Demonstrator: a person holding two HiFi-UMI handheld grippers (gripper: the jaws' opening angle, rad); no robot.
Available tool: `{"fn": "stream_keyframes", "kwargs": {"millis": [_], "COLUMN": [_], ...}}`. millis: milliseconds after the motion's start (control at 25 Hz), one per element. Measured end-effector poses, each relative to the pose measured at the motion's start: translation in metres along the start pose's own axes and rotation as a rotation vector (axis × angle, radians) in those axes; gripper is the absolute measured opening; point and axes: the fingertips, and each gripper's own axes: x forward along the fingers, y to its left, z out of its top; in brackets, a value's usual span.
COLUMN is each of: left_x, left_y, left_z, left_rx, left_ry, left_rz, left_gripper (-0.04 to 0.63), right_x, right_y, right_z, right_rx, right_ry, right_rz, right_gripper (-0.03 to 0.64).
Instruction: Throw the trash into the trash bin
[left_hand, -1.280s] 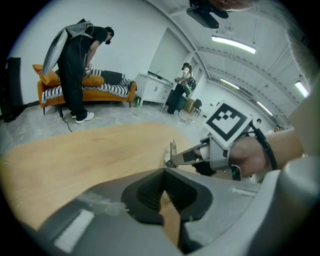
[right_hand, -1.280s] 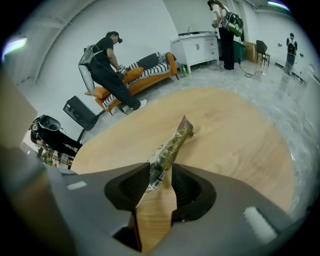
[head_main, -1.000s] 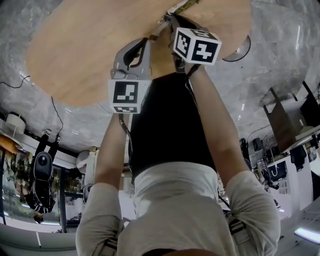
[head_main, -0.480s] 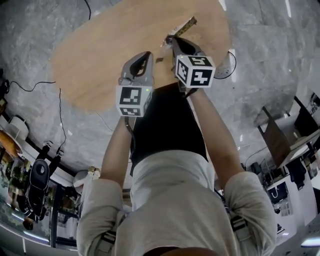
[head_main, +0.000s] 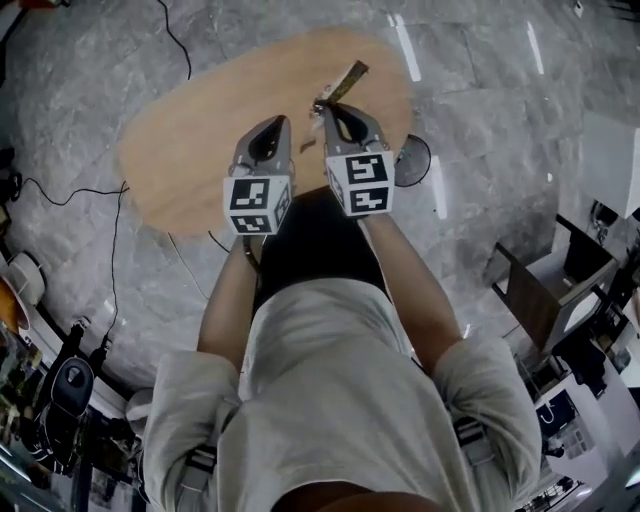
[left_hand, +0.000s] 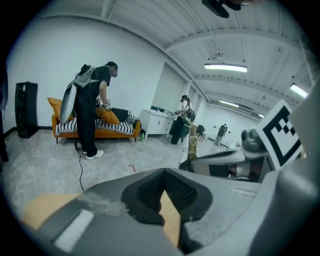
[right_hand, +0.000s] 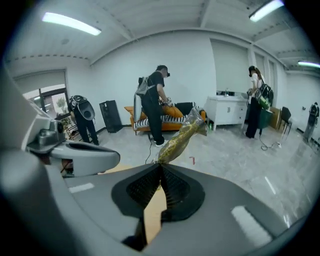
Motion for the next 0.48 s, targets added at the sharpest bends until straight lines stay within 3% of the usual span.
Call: {"fn": "stream_keyframes", "kwargs": {"millis": [200,480], "left_x": [-0.033,-0.034], "left_y": [-0.022,-0.081], "left_z": [0.030,0.028], "left_rx": [0.003,0.055], "left_ry": [-0.074,-0.068], "left_rz": [-0.005,-0.057], "left_gripper": [0.018,0.018], "right_x": [-0.041,-0.104], "right_y": [0.028,-0.005], "right_z": [0.028,0.034], "right_rx": [-0.117,-0.169], "right_ry": [-0.080,-0.141], "right_rz": [-0.012,-0.076], "right_gripper": [0.017,0.017]}}
